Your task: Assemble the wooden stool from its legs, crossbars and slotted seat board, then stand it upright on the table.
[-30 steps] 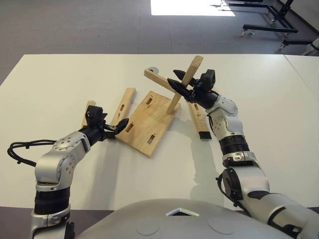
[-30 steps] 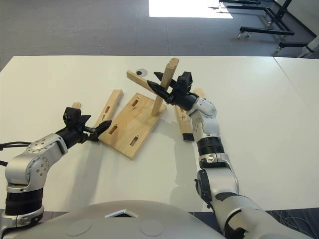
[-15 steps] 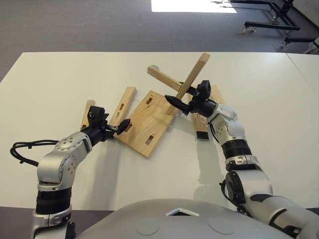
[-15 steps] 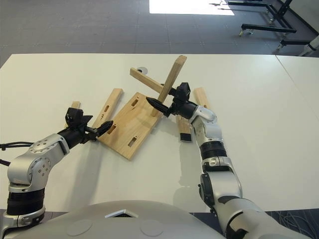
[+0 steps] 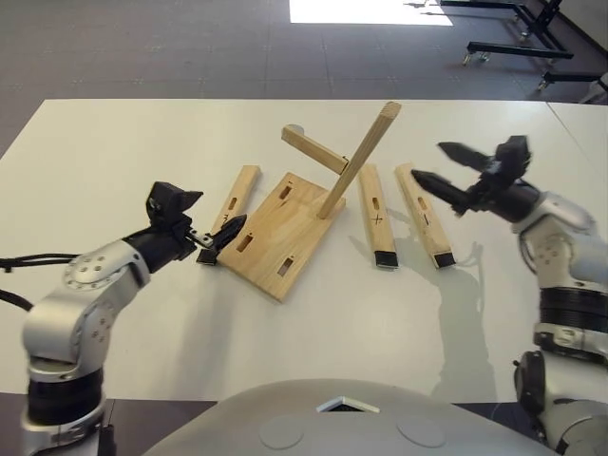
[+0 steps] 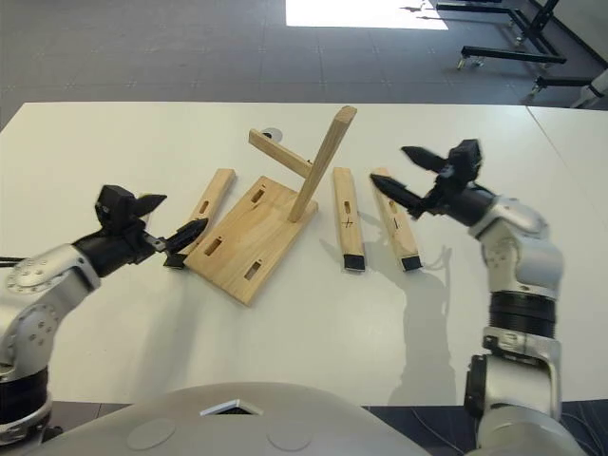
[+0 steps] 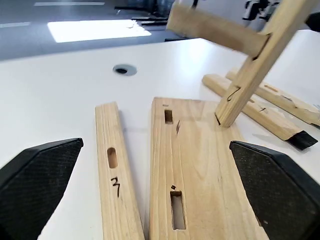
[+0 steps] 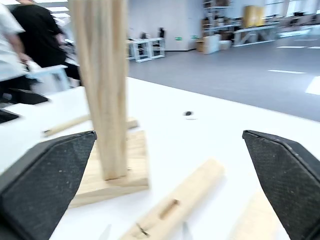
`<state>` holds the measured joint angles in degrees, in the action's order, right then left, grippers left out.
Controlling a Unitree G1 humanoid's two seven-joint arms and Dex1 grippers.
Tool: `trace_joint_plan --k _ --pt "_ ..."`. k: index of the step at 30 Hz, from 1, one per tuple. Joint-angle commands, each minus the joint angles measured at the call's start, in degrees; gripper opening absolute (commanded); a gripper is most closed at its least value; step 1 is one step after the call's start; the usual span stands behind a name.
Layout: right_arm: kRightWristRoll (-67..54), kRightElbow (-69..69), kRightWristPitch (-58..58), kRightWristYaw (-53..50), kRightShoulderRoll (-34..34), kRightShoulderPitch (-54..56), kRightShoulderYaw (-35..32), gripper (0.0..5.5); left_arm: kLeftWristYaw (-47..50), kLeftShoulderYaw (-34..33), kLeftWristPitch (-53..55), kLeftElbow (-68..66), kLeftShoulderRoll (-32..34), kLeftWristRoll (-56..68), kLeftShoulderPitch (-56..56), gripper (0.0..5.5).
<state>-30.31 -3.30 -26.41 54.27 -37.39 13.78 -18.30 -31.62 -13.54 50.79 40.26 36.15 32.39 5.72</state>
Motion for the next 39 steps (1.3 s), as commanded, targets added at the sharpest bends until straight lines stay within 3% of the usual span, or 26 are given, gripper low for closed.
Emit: trace_joint_plan --k 1,6,13,20,30,35,39 --pt "4.3 10.8 -10.5 -11.7 -1.0 -3.9 3.1 5.38 -6.6 0.7 -6.7 1.1 10.1 -6.3 5.6 5.4" --pt "10.1 9.8 -18.0 -25.4 4.8 -7.4 8.0 5.38 -6.5 3.2 -12.8 -4.5 10.2 -11.5 6.1 5.4" --pt "12.8 -0.8 -19.2 -33.2 7.9 -6.9 6.7 5.38 -5.0 4.1 -13.8 -5.8 8.1 -12.0 4.4 5.4" --pt "18.5 -6.4 -15.7 -32.9 7.4 -8.9 13.1 4.06 -3.6 4.6 -13.7 -6.7 6.9 -12.5 3.9 5.4" --pt "17.2 -9.7 -16.5 -32.0 8.6 -7.7 13.1 2.23 -3.2 3.9 -13.8 -8.7 5.8 -12.8 3.0 5.4" --pt "17.0 -11.9 -16.3 -31.9 8.7 -5.0 11.3 2.03 -2.5 3.5 -13.9 -9.5 4.9 -12.5 2.6 5.4" --pt "15.2 -14.4 -15.3 -30.1 5.6 2.7 7.1 2.03 -2.0 -1.0 -11.6 -11.3 2.1 -7.2 -0.1 5.4"
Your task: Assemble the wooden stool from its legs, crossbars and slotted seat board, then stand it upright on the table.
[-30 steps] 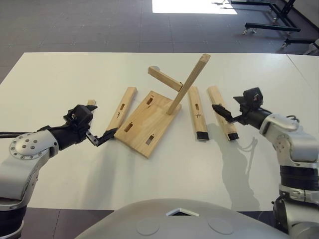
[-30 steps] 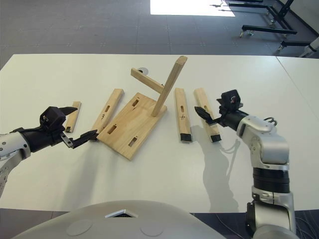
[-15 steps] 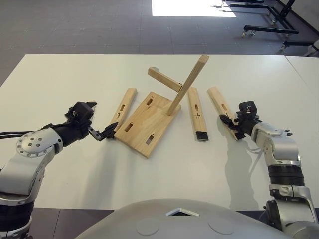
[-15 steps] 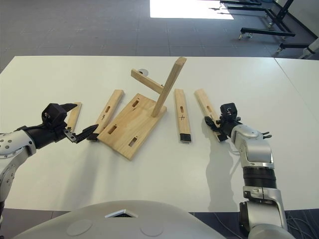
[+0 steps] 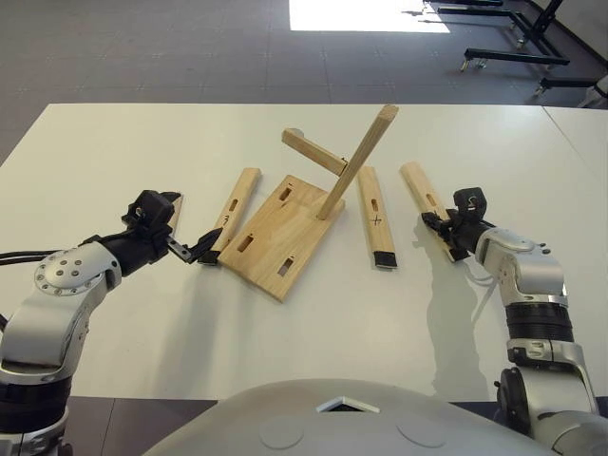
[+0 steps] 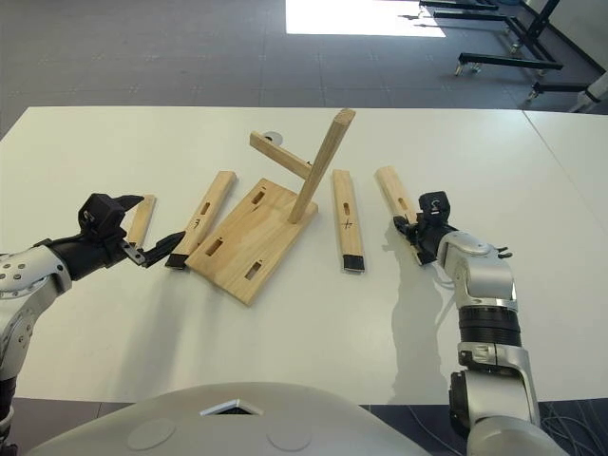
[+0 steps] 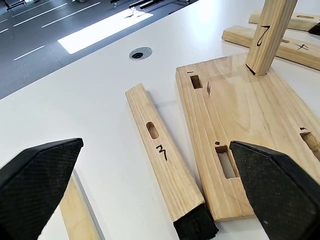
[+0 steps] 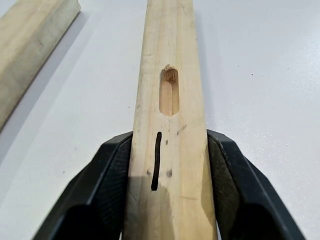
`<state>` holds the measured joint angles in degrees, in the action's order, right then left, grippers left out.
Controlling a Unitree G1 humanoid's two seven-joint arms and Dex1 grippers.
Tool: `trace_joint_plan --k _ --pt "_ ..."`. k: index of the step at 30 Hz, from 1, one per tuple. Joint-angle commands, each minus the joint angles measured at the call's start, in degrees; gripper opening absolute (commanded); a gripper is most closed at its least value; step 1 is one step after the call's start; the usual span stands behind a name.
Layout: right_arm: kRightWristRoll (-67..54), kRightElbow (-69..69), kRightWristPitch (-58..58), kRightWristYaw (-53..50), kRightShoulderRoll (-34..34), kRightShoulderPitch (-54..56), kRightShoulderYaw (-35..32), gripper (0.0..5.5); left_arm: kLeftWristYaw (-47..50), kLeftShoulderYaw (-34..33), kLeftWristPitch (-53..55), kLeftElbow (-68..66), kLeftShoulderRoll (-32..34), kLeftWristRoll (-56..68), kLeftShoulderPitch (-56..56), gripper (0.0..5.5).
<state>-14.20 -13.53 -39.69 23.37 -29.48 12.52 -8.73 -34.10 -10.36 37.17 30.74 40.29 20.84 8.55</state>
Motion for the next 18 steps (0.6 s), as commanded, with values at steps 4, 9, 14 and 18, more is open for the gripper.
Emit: trace_joint_plan --k 4,9,14,18 --pt "-2.8 -11.8 2.4 4.8 -8.5 20.1 -7.0 2.03 1.8 -17.7 11.4 -8.0 -4.7 25.2 -14.2 5.4" --pt "-7.0 -20.9 6.3 12.9 -11.0 43.2 -8.9 2.03 1.7 -24.1 17.0 -20.6 -0.7 42.2 -32.8 5.4" --pt "-18.4 -24.2 -1.6 25.0 -6.5 64.5 -10.2 2.03 1.3 -19.2 17.8 -29.4 -1.0 48.0 -54.0 5.4" --pt "-25.5 -28.2 -9.3 30.1 -2.5 74.5 -11.6 2.03 1.4 -15.4 17.8 -31.5 -6.0 53.2 -66.1 5.4"
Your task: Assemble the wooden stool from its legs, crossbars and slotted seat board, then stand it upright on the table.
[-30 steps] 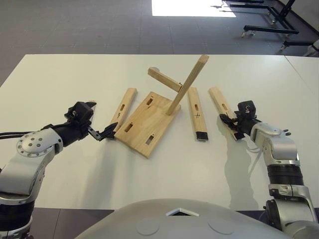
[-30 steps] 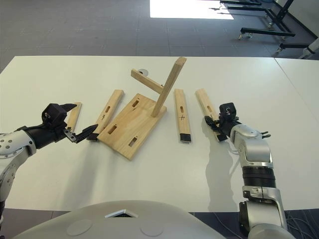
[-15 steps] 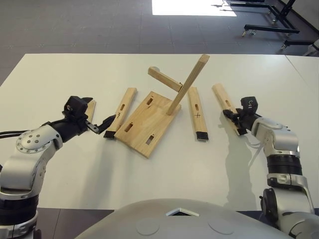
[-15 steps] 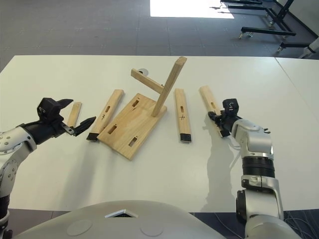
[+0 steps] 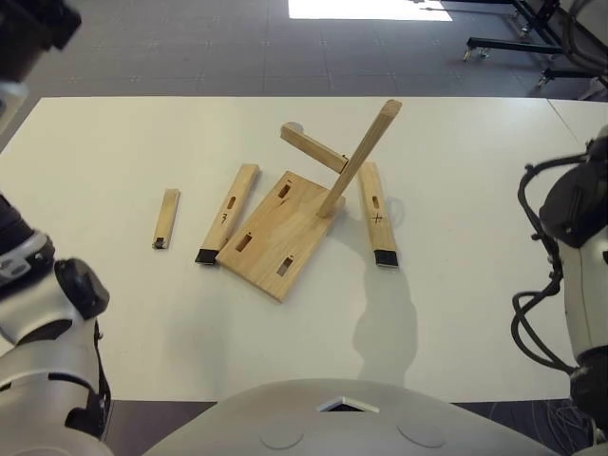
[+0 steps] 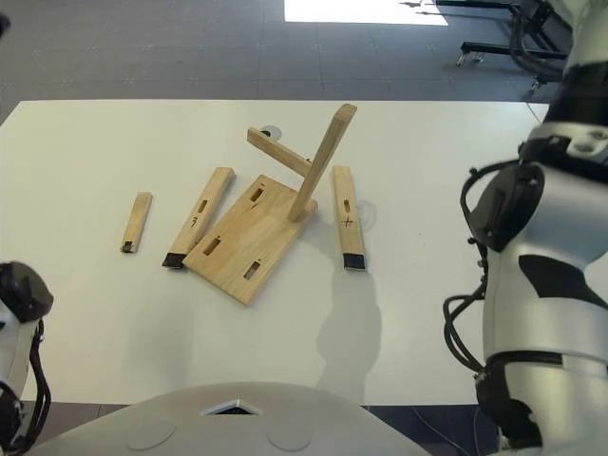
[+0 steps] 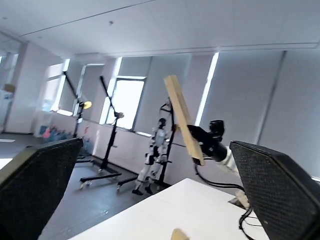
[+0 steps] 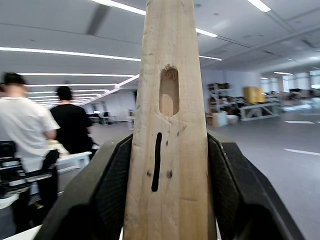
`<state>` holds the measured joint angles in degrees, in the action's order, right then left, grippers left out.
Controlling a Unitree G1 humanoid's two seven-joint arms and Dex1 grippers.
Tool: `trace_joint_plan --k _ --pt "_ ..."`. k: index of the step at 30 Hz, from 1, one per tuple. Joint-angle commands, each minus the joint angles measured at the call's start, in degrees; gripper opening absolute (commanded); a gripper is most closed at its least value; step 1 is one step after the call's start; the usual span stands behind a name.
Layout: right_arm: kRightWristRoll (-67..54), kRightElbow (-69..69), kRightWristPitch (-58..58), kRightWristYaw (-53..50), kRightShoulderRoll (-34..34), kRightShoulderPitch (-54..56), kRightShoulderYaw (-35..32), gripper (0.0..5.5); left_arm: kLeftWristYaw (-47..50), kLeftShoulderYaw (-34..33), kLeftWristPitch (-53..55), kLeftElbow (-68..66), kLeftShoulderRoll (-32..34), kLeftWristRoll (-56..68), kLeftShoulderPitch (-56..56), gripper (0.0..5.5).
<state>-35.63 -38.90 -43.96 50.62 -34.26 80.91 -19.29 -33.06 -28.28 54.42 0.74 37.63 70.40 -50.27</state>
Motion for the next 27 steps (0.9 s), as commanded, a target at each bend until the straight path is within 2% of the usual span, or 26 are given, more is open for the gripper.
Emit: trace_joint_plan --k 1,6,14,19,27 --pt "-5.2 -3.2 -6.7 3.6 3.3 7.2 -1.1 2.03 1.0 2.8 0.5 -2.4 -4.7 5.0 -9.6 5.4" --pt "-11.1 4.8 -15.6 4.7 10.2 3.9 0.4 2.03 4.5 4.4 0.1 -8.6 -8.4 7.4 -18.3 5.4" --pt "-17.9 20.4 -23.0 -2.7 17.0 -5.1 0.3 2.03 6.4 5.6 0.6 -15.3 -9.5 5.9 -24.8 5.4" --pt "-21.2 25.9 -24.4 -6.5 18.9 -7.9 0.3 2.03 6.9 6.3 0.5 -17.8 -10.3 3.9 -26.3 5.4" --pt "-23.0 27.0 -23.7 -9.3 19.4 -9.2 0.8 2.03 5.9 6.7 2.2 -18.8 -10.7 1.8 -25.6 5.4"
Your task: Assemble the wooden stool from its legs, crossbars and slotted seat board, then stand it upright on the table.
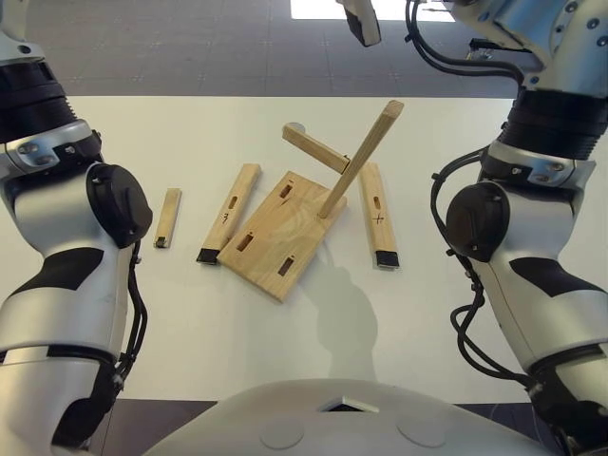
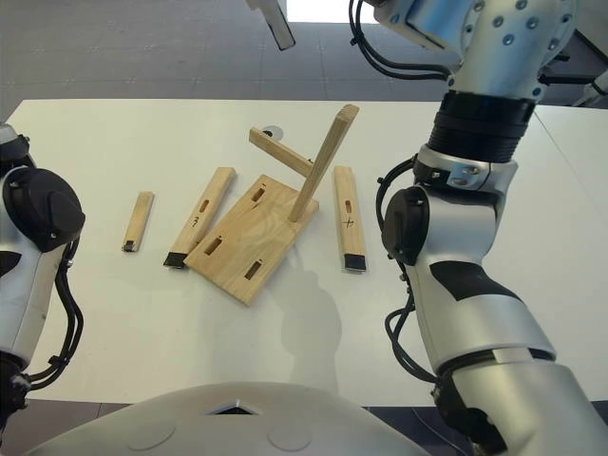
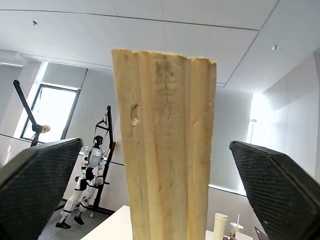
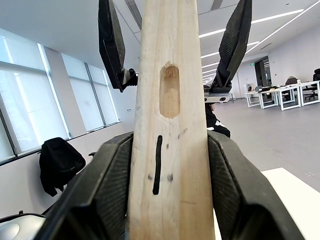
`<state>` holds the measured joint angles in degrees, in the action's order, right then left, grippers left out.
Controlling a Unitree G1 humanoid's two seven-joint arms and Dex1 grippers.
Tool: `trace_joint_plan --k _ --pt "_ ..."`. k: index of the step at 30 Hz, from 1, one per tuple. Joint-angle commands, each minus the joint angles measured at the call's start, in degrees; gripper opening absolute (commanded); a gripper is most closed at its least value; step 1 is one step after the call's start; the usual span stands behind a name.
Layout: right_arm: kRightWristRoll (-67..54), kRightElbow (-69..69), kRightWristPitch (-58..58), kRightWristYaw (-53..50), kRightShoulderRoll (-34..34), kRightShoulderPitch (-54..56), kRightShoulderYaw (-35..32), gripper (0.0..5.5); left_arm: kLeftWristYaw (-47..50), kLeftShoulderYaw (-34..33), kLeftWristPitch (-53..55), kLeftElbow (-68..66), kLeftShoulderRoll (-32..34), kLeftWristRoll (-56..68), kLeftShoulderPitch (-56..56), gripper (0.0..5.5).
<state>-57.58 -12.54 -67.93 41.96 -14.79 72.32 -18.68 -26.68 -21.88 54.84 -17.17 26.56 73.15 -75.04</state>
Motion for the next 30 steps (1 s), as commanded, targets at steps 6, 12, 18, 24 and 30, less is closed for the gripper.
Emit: trace_joint_plan --k 6,12,18,24,30 --pt "-1.5 1.5 0.7 -1.6 0.1 -1.8 1.0 2.03 -0.1 -0.5 4.3 -2.3 0.6 -0.2 -1.9 5.4" --pt "-1.9 2.5 1.2 -2.5 0.7 -2.4 1.5 2.03 1.4 -1.7 6.9 -3.1 0.0 1.5 -2.3 4.7" --pt "-2.0 3.1 1.7 -2.6 0.8 -2.8 1.9 2.03 4.3 -2.8 9.5 -2.5 -1.3 4.5 -2.5 3.94" --pt "-2.1 3.0 2.2 -2.2 0.7 -3.1 2.4 2.03 6.7 -2.4 11.4 -0.5 -2.8 6.6 -0.5 3.08" --pt "-2.5 2.9 2.4 -2.3 0.6 -3.3 2.6 2.03 9.3 -3.3 10.8 -0.8 -3.5 8.1 -0.3 2.25"
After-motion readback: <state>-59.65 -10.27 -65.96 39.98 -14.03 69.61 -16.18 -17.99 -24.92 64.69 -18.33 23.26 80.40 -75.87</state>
